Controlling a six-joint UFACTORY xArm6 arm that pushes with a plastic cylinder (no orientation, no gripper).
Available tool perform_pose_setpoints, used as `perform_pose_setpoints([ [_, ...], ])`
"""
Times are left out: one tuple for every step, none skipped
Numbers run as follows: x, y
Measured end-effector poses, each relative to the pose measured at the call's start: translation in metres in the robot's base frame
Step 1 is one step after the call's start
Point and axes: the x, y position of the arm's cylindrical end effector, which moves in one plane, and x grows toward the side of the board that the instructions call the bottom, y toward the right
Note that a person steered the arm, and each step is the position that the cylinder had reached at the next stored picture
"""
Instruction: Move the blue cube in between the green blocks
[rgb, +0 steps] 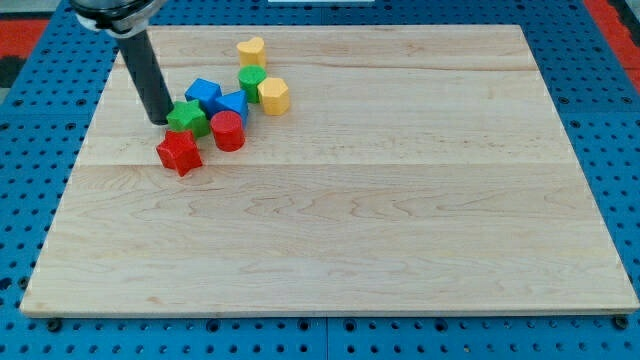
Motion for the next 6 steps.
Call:
perform_pose_setpoints([
  [0.002,0.046],
  [-0.024,0.028],
  [-0.031,-0.017],
  [-0.079,-0.025],
  [-0.066,0.004],
  [-0.048,0.039],
])
